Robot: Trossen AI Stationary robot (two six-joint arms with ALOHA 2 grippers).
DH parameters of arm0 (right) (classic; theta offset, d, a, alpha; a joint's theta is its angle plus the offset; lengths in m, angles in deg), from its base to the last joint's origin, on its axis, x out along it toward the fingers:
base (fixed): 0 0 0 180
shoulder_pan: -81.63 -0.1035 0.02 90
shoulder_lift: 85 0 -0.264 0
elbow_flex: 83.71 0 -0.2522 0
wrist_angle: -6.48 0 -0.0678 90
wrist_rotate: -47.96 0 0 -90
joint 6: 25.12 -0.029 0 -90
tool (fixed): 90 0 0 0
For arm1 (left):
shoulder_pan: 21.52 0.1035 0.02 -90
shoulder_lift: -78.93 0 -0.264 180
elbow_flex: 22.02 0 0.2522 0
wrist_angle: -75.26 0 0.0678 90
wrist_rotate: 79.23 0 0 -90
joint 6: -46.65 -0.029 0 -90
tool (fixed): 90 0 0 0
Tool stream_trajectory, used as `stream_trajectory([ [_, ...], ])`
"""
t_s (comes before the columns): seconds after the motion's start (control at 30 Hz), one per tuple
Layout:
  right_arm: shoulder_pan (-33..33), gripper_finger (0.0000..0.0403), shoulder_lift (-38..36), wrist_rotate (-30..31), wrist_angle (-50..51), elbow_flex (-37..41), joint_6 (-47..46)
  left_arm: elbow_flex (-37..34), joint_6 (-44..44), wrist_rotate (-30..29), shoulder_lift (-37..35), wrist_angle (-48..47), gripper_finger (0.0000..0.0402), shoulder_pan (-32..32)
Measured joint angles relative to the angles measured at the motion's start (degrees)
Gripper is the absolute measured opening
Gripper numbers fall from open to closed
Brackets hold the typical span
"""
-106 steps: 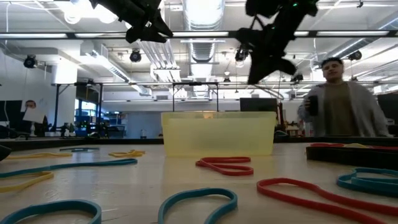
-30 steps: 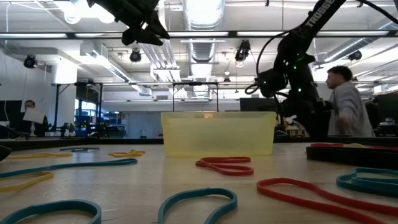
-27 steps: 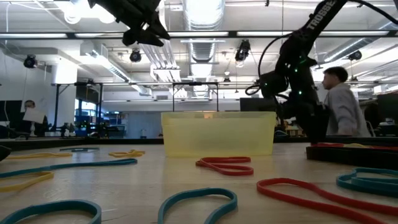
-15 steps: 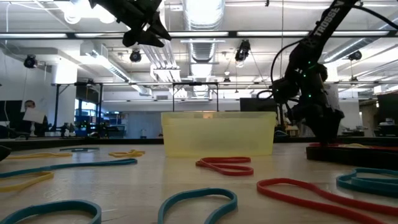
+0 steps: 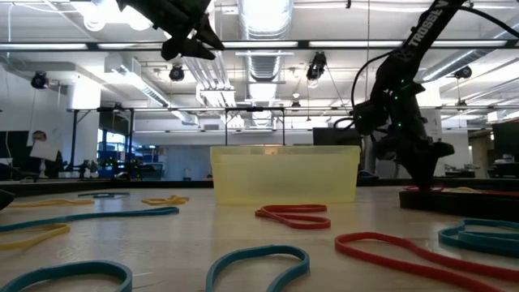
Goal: Pick and place rubber bands into bin
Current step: Put the top right red rubber band into the yellow bin
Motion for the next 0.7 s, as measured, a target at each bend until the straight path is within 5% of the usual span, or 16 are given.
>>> stream_trajectory([
  [0.27,-4.5,0.0008,-1.8,-20.5,-4.5,-1.4,-4.2,0.0,-0.3,0.0,0.0,0.0,0.0183,0.0],
  [0.6,-9.1,0.0008,-11.3,-33.9,-31.7,-11.9,-21.8,0.0,-3.1,0.0,0.0,0.0,0.0183,0.0],
  [0.7,-11.5,0.0008,-10.0,-34.8,-32.7,-17.4,-23.1,0.0,-3.2,0.0,0.0,0.0,0.0183,0.0],
])
